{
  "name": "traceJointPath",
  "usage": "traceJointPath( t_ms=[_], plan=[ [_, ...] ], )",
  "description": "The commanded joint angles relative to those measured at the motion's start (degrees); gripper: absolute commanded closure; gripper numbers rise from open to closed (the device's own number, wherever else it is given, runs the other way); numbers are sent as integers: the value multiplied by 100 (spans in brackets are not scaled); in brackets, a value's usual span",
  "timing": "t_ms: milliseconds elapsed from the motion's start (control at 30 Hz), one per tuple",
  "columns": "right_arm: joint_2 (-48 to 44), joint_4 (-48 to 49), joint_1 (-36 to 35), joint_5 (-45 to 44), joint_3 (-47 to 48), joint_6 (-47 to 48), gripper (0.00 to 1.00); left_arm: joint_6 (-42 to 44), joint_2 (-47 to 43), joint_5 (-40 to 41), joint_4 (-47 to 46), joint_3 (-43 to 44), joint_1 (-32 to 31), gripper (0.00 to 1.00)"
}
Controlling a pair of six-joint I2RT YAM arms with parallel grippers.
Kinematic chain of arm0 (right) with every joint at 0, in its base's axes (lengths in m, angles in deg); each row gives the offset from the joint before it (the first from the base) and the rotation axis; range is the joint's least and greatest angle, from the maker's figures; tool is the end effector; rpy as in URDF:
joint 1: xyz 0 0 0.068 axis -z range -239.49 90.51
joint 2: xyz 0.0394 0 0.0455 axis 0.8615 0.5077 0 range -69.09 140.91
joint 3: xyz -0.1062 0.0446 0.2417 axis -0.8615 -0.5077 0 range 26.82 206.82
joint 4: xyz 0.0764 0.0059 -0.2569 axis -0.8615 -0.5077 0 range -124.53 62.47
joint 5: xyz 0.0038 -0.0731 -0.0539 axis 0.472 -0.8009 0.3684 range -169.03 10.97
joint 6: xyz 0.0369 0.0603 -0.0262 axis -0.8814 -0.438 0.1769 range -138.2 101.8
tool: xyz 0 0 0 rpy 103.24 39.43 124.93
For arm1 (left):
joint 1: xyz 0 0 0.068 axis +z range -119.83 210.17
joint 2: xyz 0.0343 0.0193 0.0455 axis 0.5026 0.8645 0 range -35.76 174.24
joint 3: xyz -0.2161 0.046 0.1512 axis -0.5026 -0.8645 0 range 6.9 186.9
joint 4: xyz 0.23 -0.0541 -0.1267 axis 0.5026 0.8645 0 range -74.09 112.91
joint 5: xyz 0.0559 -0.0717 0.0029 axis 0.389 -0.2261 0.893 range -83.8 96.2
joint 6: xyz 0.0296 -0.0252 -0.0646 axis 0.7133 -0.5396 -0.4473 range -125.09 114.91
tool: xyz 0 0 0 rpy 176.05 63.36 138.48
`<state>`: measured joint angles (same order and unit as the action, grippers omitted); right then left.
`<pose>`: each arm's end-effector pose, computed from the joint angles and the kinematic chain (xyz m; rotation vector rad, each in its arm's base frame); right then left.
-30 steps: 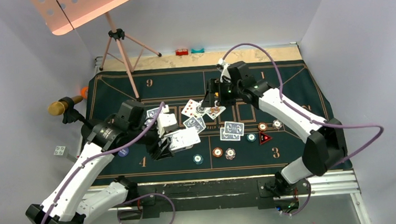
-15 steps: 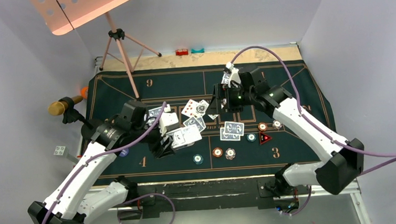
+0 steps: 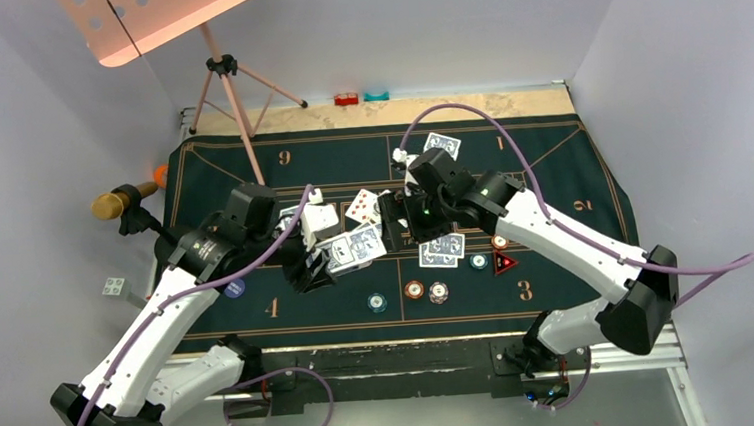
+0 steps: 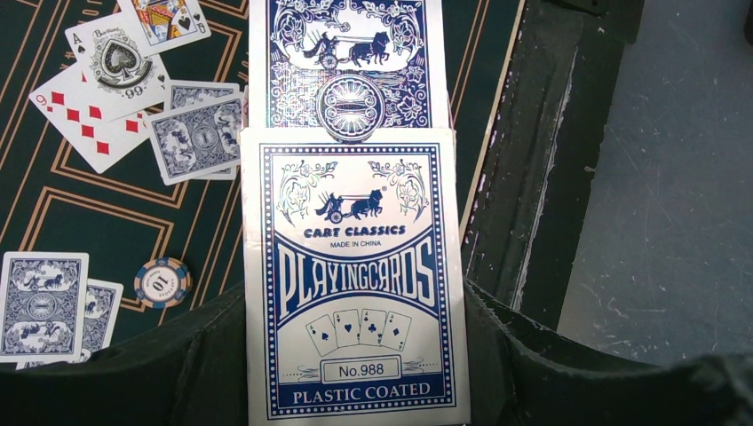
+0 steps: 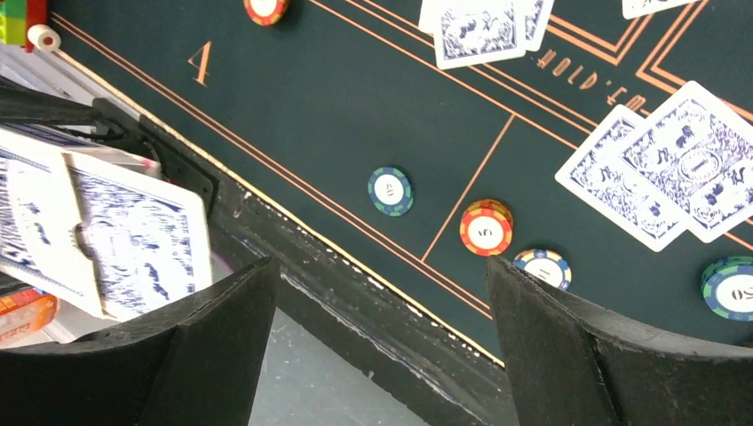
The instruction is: Distribute texas hold em gaming equipment
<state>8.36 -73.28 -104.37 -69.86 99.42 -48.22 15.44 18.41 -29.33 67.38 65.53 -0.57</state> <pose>0.2102 0.2237 0.2988 -0.4096 2.5627 0.7300 0.1538 -0.1345 0.3107 1.2710 1.9701 -0.8238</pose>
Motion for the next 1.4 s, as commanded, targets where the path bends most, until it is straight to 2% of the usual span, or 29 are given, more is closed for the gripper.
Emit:
traceJointPath(
  t_ms=[0, 333, 467, 600, 700, 800, 867, 967, 1133, 1233, 1367],
  plan=[
    [40, -50, -269, -319, 640, -96, 11, -49, -5, -116, -182, 250, 46, 100],
    [654, -211, -890, -489, 1240, -153, 11, -79, -10, -130, -140, 356, 45, 100],
    [383, -648, -709, -1032, 1434, -7, 10, -81, -58, -139, -74, 378, 48, 100],
    [-151, -705, -213, -941, 1561, 32, 10, -76, -65, -139, -53, 408, 50, 100],
    [-605, 218, 34, 266, 1145, -228, 8, -116, -54, -146, -49, 483, 50, 100],
    [-704, 1753, 187, 1971, 339, -885, 5, -164, -32, -178, -41, 583, 51, 100],
    [-561, 2729, 182, 2627, 4, -1268, 4, -181, -27, -182, -10, 664, 48, 100],
    [-298, 3620, 174, 3090, -183, -1756, 3, -185, -28, -174, 37, 772, 45, 100],
    [83, 3740, 147, 3313, -131, -1862, 4, -241, -53, -165, 57, 895, 49, 100],
    [167, 3933, 101, 3383, -204, -1999, 10, -255, -37, -164, 56, 913, 38, 100],
    [250, 4438, 40, 3512, -404, -2368, 24, -261, -17, -120, 39, 905, 51, 100]
  ],
)
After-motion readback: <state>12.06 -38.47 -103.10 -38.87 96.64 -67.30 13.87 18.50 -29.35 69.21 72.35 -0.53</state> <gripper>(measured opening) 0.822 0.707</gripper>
